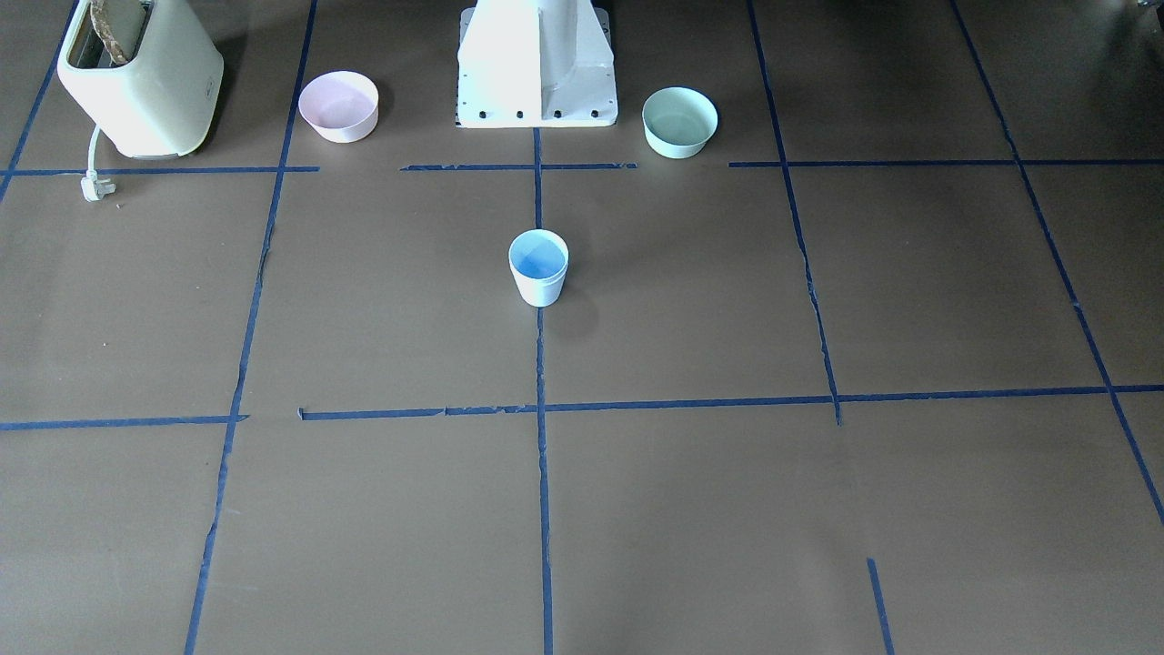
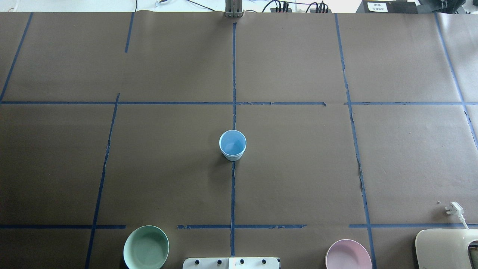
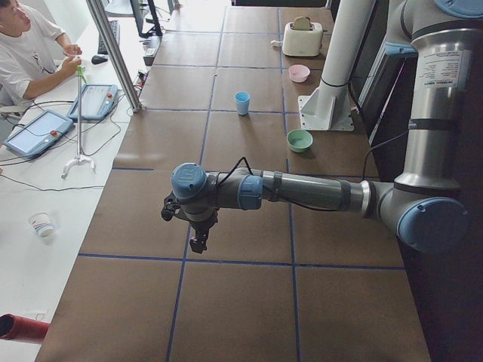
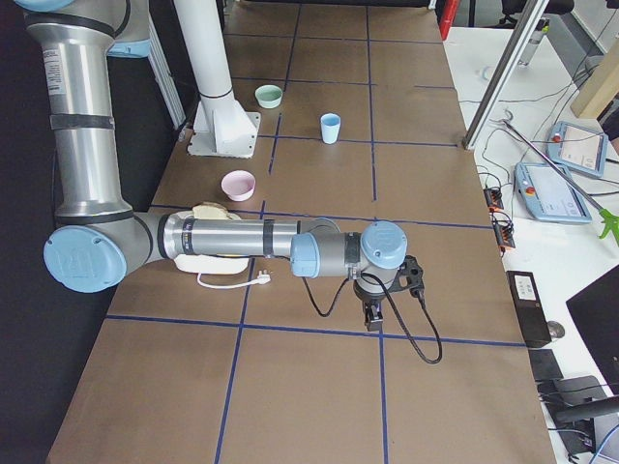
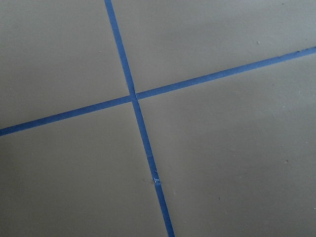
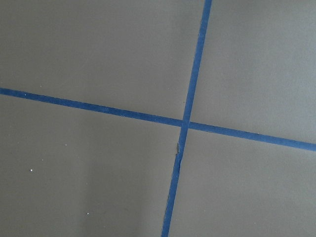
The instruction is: Stack blue cups with both arms
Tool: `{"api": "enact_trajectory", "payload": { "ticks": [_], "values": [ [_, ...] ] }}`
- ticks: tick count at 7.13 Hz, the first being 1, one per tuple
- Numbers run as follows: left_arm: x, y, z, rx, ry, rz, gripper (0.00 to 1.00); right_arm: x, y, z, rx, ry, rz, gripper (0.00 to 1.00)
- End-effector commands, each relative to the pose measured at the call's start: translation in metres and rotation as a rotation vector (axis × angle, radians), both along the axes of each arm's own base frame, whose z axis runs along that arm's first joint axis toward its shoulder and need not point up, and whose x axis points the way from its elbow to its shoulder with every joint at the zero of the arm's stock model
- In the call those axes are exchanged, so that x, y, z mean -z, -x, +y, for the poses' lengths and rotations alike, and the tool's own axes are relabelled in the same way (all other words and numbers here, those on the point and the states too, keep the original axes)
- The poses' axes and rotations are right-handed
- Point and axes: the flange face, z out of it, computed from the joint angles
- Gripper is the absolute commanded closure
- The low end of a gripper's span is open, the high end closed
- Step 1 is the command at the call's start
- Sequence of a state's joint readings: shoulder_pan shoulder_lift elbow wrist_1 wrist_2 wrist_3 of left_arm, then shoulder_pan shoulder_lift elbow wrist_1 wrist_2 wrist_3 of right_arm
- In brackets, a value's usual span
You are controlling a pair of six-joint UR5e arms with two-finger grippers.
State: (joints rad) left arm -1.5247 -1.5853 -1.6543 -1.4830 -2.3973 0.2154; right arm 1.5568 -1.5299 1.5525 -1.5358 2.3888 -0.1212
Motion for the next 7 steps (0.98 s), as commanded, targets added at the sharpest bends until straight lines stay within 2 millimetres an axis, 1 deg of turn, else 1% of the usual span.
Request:
{"api": "enact_trajectory", "payload": {
  "ticks": [1,2,3,4,7],
  "values": [
    [-0.016,0.002,0.003,0.007,0.042,-0.014,0.00,-0.001,-0.001,0.001,-0.001,0.001,0.007,0.00],
    [-0.020,0.010,0.004,0.017,0.046,-0.050,0.00,-0.002,-0.001,0.001,-0.001,0.001,0.008,0.00],
    [-0.024,0.023,0.007,0.040,0.079,-0.060,0.00,-0.003,-0.001,0.002,-0.001,0.002,0.008,0.00],
    [-0.018,0.028,0.005,0.048,0.079,-0.060,0.00,-0.003,-0.001,0.002,-0.001,0.002,0.008,0.00],
    [-0.012,0.028,0.002,0.046,0.056,-0.058,0.00,-0.004,0.001,0.002,0.000,0.004,-0.001,0.00]
  ]
}}
